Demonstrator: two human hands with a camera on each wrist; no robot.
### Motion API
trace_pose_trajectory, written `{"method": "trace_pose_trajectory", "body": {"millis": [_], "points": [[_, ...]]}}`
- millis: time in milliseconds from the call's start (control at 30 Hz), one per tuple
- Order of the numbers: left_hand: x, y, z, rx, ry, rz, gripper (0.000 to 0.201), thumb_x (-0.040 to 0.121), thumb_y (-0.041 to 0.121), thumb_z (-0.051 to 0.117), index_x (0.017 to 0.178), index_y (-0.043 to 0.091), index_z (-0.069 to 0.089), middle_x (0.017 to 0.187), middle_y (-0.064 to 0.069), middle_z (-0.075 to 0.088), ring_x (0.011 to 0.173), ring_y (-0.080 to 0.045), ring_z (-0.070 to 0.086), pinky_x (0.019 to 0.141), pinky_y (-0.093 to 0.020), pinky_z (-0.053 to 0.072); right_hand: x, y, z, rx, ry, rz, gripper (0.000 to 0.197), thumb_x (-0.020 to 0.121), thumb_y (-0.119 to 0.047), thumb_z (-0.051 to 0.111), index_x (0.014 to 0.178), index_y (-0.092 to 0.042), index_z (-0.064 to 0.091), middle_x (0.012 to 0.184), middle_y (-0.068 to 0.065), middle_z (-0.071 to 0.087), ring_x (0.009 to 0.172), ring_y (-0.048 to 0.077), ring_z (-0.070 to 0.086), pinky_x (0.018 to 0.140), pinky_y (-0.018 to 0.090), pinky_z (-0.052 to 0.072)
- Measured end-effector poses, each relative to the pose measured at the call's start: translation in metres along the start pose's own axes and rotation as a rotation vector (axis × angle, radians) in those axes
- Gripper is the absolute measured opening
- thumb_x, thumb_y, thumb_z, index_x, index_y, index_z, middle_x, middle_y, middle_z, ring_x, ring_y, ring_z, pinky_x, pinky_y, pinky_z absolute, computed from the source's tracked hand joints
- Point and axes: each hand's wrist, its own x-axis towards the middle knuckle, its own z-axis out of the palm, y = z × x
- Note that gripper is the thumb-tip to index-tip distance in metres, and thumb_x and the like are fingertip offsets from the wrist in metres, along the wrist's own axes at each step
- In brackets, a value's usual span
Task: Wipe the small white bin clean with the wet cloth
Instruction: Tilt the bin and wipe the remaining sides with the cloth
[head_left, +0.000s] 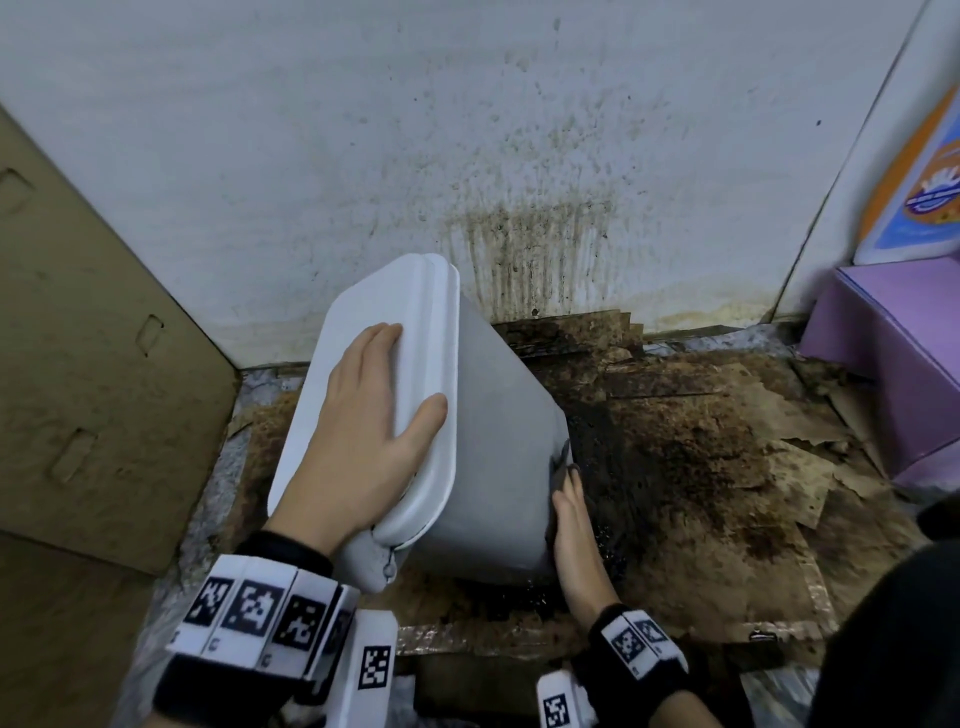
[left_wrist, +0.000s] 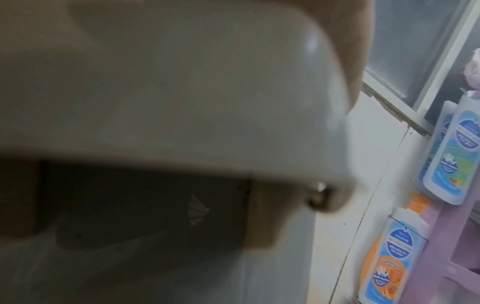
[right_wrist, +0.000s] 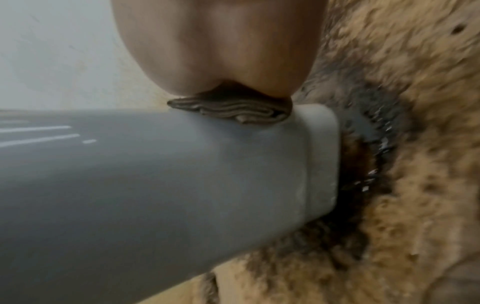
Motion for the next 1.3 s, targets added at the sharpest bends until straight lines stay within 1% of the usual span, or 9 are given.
{"method": "trace_pose_trajectory", "body": {"millis": [100, 200, 367, 533, 667, 833, 1067, 1233, 1300], "points": [[0.001, 0.004, 0.002, 0.015, -0.005, -0.001, 0.084, 0.089, 0.061, 0.037, 0.16, 0.022, 0.018, 0.166, 0.006, 0.018, 0.151, -0.011, 0.016, 0.12, -0.027, 0.012, -0.007, -0.031, 0.016, 0.07, 0.011, -0.046, 0.047, 0.112, -0.034, 0.028, 0.157, -0.043, 0.017, 0.17, -0.021, 0.014, 0.151, -0.006, 0.016, 0.129, 0.032, 0.012], [0.002, 0.003, 0.003, 0.017, -0.006, 0.001, 0.085, 0.088, 0.062, 0.036, 0.16, 0.021, 0.018, 0.166, 0.005, 0.018, 0.152, -0.011, 0.015, 0.121, -0.028, 0.012, -0.028, -0.074, 0.038, 0.179, -0.051, -0.192, 0.044, 0.105, -0.048, 0.027, 0.146, -0.063, 0.026, 0.165, -0.034, 0.018, 0.152, -0.011, 0.016, 0.131, 0.04, 0.015], [0.001, 0.001, 0.003, 0.002, -0.003, -0.008, 0.084, 0.088, 0.06, 0.037, 0.16, 0.02, 0.017, 0.166, 0.004, 0.018, 0.152, -0.01, 0.014, 0.121, -0.026, 0.01, -0.064, -0.119, 0.058, 0.063, -0.18, -0.465, 0.053, 0.111, -0.038, 0.016, 0.137, -0.084, 0.013, 0.165, -0.038, 0.009, 0.154, -0.01, 0.005, 0.13, 0.041, 0.008], [0.001, -0.003, 0.0, 0.0, 0.002, -0.011, 0.083, 0.089, 0.059, 0.039, 0.16, 0.019, 0.019, 0.166, 0.004, 0.02, 0.152, -0.01, 0.015, 0.119, -0.024, 0.01, -0.047, -0.075, 0.044, -0.137, -0.046, -0.54, 0.049, 0.112, -0.033, 0.024, 0.154, -0.056, 0.019, 0.169, -0.026, 0.014, 0.157, -0.002, 0.011, 0.128, 0.034, 0.012], [-0.001, -0.006, -0.002, -0.016, 0.001, -0.022, 0.084, 0.088, 0.061, 0.039, 0.16, 0.021, 0.02, 0.165, 0.005, 0.021, 0.151, -0.008, 0.016, 0.119, -0.024, 0.011, -0.018, -0.01, 0.017, -0.125, 0.039, -0.237, 0.039, 0.113, -0.038, 0.027, 0.148, -0.053, 0.022, 0.168, -0.023, 0.014, 0.151, -0.012, 0.011, 0.131, 0.036, 0.01], [0.001, 0.001, 0.001, -0.016, -0.007, -0.009, 0.089, 0.084, 0.065, 0.035, 0.159, 0.021, 0.02, 0.165, 0.005, 0.021, 0.152, -0.011, 0.016, 0.122, -0.029, 0.014, -0.007, 0.028, 0.001, -0.073, 0.117, 0.007, 0.049, 0.112, -0.037, 0.033, 0.16, -0.033, 0.024, 0.171, -0.011, 0.018, 0.157, 0.007, 0.013, 0.129, 0.033, 0.008], [0.002, 0.011, 0.004, 0.01, -0.01, 0.001, 0.088, 0.085, 0.063, 0.035, 0.16, 0.02, 0.019, 0.166, 0.004, 0.019, 0.152, -0.012, 0.015, 0.124, -0.034, 0.015, -0.013, 0.002, 0.013, -0.024, 0.309, -0.055, 0.046, 0.111, -0.031, 0.038, 0.156, -0.023, 0.044, 0.157, -0.002, 0.049, 0.145, 0.016, 0.043, 0.123, 0.043, 0.033], [0.003, 0.021, 0.009, 0.032, -0.018, 0.007, 0.087, 0.087, 0.062, 0.035, 0.16, 0.02, 0.017, 0.167, 0.005, 0.016, 0.153, -0.01, 0.011, 0.121, -0.028, 0.011, -0.032, -0.065, 0.021, 0.086, 0.284, -0.223, 0.038, 0.112, -0.026, 0.037, 0.146, -0.028, 0.053, 0.134, -0.015, 0.063, 0.123, -0.007, 0.057, 0.103, 0.014, 0.047], [0.004, 0.026, 0.011, 0.045, -0.022, 0.004, 0.085, 0.089, 0.06, 0.037, 0.161, 0.02, 0.016, 0.167, 0.005, 0.014, 0.153, -0.009, 0.01, 0.122, -0.029, 0.01, -0.037, -0.094, 0.018, 0.189, 0.213, -0.29, 0.036, 0.112, -0.025, 0.038, 0.143, -0.031, 0.055, 0.132, -0.021, 0.065, 0.123, -0.008, 0.058, 0.106, 0.02, 0.048]]}}
